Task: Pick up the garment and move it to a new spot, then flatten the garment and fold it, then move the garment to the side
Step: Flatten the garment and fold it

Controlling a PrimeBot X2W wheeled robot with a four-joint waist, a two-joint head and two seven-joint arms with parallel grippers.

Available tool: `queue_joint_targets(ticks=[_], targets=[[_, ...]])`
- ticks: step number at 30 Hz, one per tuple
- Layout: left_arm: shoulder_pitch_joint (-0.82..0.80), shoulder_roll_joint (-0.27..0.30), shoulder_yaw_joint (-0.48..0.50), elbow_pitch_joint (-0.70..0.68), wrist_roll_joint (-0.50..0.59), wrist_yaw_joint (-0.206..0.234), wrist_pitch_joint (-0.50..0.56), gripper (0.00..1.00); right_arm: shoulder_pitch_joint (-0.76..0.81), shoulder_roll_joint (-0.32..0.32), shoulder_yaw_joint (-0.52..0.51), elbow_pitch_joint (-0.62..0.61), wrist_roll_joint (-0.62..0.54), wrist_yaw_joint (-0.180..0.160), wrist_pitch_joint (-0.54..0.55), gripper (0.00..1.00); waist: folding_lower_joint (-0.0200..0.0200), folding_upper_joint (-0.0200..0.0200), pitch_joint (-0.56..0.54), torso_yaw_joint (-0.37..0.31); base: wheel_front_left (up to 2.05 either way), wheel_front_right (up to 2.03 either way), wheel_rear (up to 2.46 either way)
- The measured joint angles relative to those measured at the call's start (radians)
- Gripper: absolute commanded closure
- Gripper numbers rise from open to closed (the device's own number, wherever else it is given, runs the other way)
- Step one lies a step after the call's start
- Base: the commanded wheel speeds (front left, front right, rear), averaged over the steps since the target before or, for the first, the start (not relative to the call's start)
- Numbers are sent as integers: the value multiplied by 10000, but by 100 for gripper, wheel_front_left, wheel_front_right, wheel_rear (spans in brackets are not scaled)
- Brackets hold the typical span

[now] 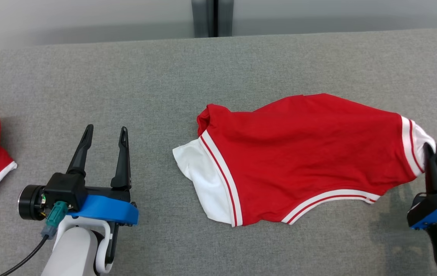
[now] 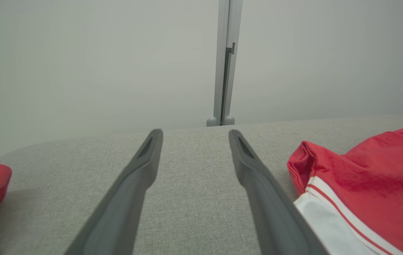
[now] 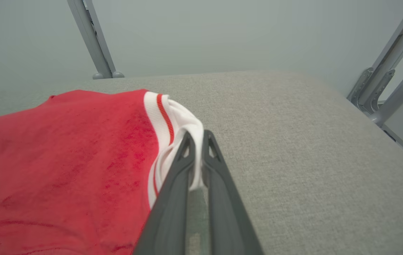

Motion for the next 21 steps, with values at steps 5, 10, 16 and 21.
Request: queue_joint_targets(ticks=[5,10,16,21], targets=[[-85,-123,-15,29,46,-27,0,0,-413,221,146,1271,-148,0,-794,0,0,-1,86,133,0,0,0],[-39,-178,50,84,48,-94,0,0,-407,489,435,1020,-347,0,-1482,0,0,-1,-138,162,0,0,0],[396,-196,102,163,46,-115,0,0,368,938,1039,-376,-550,0,-1593,0,-1,-2,-662,124,0,0,0],[811,-182,-4,249,46,-180,0,0,1156,1210,1312,-1432,-566,0,-1147,0,-3,-3,-1150,34,0,0,0]])
